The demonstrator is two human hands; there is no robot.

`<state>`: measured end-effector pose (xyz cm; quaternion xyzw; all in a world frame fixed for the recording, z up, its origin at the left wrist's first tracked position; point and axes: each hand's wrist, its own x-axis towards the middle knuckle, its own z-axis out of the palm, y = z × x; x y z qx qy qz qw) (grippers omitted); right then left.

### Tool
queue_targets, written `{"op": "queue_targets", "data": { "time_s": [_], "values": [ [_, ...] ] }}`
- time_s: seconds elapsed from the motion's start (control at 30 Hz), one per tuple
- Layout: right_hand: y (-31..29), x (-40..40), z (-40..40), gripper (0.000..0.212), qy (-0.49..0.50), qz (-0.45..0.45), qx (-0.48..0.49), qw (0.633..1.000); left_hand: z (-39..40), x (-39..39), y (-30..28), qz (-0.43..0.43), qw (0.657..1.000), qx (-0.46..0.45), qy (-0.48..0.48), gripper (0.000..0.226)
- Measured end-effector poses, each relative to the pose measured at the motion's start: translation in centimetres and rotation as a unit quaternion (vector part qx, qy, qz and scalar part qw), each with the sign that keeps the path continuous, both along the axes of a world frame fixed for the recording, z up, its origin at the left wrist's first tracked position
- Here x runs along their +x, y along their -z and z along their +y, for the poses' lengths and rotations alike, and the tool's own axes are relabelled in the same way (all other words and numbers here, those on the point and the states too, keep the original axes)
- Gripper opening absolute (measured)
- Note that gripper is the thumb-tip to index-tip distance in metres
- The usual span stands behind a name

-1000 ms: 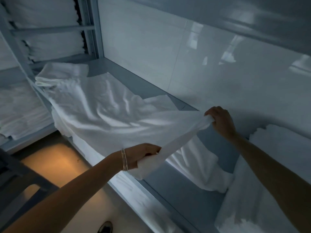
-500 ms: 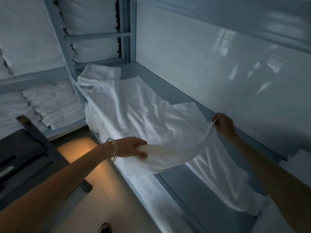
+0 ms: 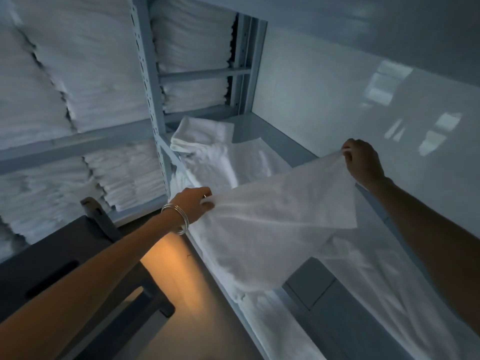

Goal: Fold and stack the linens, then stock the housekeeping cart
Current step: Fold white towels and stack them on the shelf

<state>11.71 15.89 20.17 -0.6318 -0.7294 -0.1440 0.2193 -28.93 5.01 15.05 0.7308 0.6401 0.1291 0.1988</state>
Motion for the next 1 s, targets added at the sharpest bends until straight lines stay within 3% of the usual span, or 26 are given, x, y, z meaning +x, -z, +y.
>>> {"op": "queue_targets", "data": {
  "time_s": [0.2,0.43,0.67,0.8,0.87,0.93,1.0],
  "values": [
    [0.0,-4.4,6.8,0.012,-0.002,-0.026,0.0,1.0,4.5,-4.0,1.8,-0.086,0.996,-0.032,-0.011,0.032],
    [1.3,-8.5,17.7,0.013,0.008,-0.052,-0.056,0.997,12.9,-7.5,3.8,-0.162,0.983,-0.053,-0.073,0.026],
    [2.8,-14.5,30.9,0.018,0.026,-0.037,-0.09,0.995,23.8,-10.7,5.6,-0.242,0.944,0.042,-0.22,0.026],
    [6.4,-18.1,37.5,0.041,0.054,-0.002,-0.113,0.992,30.8,-12.3,9.4,-0.245,0.918,0.03,-0.31,0.018],
    [9.5,-19.7,38.8,0.062,0.072,-0.027,-0.181,0.98,33.3,-12.3,12.1,-0.224,0.927,-0.032,-0.299,0.031],
    [13.6,-20.9,38.3,0.074,0.074,-0.079,-0.272,0.956,33.9,-11.9,15.1,-0.128,0.957,-0.103,-0.238,0.053],
    [17.8,-21.6,36.4,0.072,0.037,-0.13,-0.334,0.933,33.4,-11.9,17.7,-0.034,0.972,-0.131,-0.192,0.062]
  ]
}}
